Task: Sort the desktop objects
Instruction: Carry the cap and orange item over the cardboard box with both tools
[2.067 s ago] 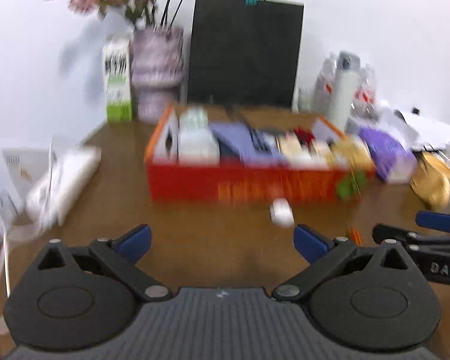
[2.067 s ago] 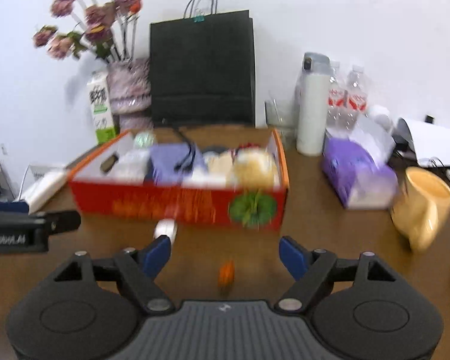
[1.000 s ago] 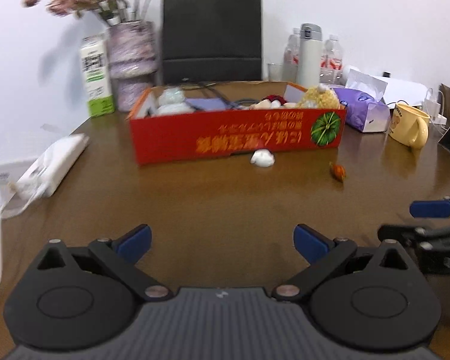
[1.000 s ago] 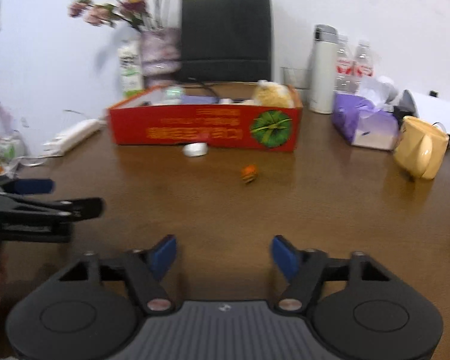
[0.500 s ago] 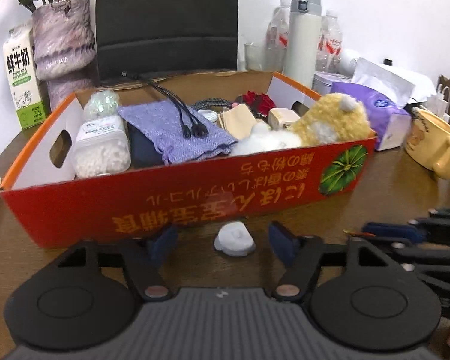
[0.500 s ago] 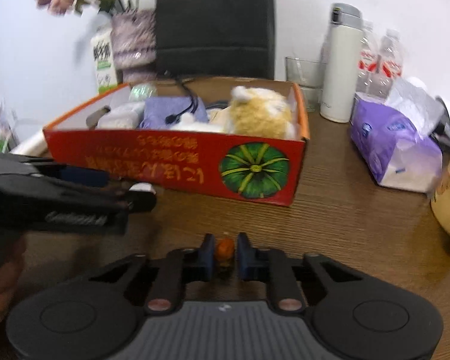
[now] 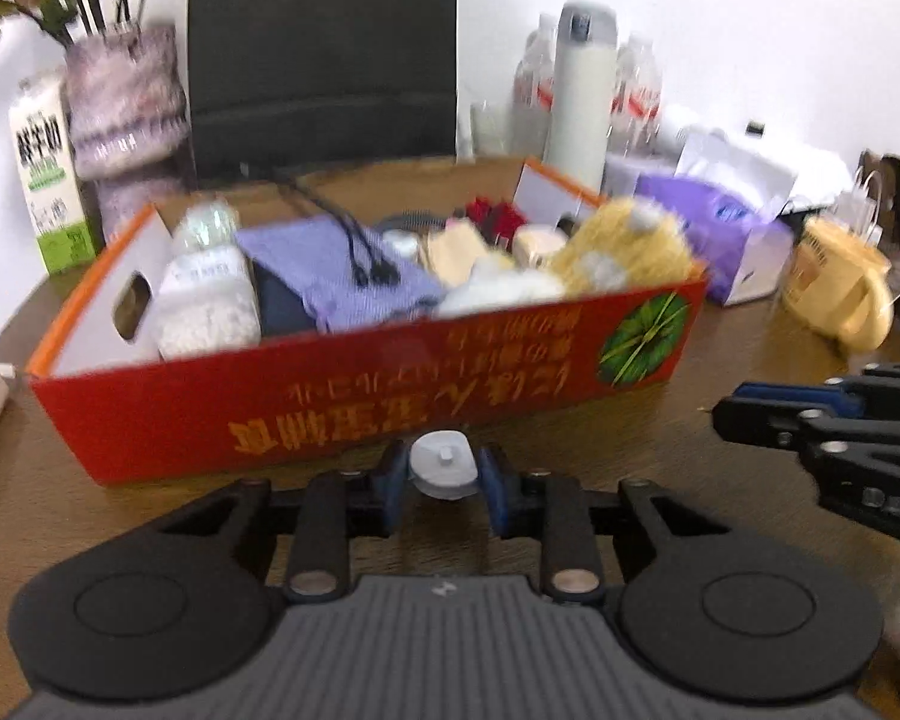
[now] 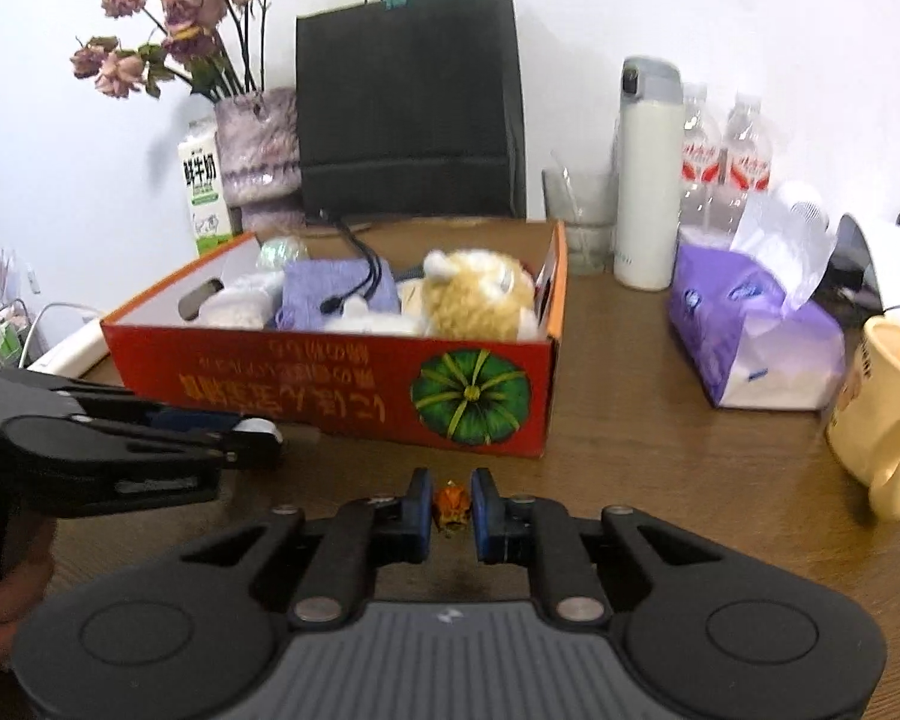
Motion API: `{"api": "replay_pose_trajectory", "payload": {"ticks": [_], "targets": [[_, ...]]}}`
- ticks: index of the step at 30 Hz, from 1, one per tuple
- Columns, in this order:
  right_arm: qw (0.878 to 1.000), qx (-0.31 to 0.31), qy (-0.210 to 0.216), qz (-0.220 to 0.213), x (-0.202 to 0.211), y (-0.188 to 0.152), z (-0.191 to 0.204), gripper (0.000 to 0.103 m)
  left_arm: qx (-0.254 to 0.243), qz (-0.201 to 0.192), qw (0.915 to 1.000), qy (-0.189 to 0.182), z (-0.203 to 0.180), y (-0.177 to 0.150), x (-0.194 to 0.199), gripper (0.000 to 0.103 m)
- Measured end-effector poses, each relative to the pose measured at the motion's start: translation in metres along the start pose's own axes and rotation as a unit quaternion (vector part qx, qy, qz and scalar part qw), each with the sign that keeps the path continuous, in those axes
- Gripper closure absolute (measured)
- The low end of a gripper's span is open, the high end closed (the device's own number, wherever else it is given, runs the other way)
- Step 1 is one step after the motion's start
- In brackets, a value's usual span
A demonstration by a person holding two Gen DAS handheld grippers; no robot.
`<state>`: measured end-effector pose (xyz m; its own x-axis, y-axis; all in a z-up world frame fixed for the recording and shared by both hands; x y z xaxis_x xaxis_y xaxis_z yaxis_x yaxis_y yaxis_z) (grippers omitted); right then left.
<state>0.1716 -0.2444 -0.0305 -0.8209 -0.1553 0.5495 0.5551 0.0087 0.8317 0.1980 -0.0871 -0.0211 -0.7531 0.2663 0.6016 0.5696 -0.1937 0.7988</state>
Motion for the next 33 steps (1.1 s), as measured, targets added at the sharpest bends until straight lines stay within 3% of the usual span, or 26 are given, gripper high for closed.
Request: {"api": "replay_pose_trajectory", "payload": {"ticks": [6, 11, 16, 21, 24, 27, 33], "targets": [[0.999, -0.054, -0.005, -0.01, 0.026, -0.005, -0.01, 0.09, 0.062, -0.022, 0.9978, -0.008, 0.008, -0.024, 0.061, 0.076], [0.998, -0.066, 0.003, -0.002, 0.06, -0.037, 0.023, 0.09, 0.082, -0.019, 0.9962, 0.023, 0.017, -0.065, 0.104, 0.076], [0.998, -0.05, 0.025, -0.008, 0.098, -0.054, 0.058, 0.09, 0.08, -0.047, 0.9953, 0.029, 0.022, -0.075, 0.156, 0.076], [0.997, -0.035, 0.046, -0.059, 0.151, -0.038, 0.083, 0.09, 0.074, -0.099, 0.992, 0.023, 0.02, -0.06, 0.209, 0.076], [0.993, -0.028, 0.064, -0.09, 0.177, -0.017, 0.091, 0.091, 0.073, -0.118, 0.9904, -0.002, 0.023, -0.04, 0.226, 0.076], [0.992, -0.01, 0.069, -0.108, 0.184, 0.01, 0.095, 0.09, 0.055, -0.112, 0.9912, -0.044, 0.029, -0.012, 0.219, 0.076], [0.992, 0.013, 0.071, -0.102, 0.143, 0.073, 0.094, 0.09, 0.041, -0.08, 0.9953, -0.036, 0.064, 0.068, 0.171, 0.076]]}}
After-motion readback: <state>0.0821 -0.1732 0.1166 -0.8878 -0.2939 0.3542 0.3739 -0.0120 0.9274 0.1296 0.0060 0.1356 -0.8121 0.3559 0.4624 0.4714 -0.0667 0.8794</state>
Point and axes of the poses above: each gripper's, at about its wrist camera, not at the fingertips, and x roughly against the way its jaws point, z to its left, y to its top, the point moved 9 cm from there along -x, roughly the way its jaws point
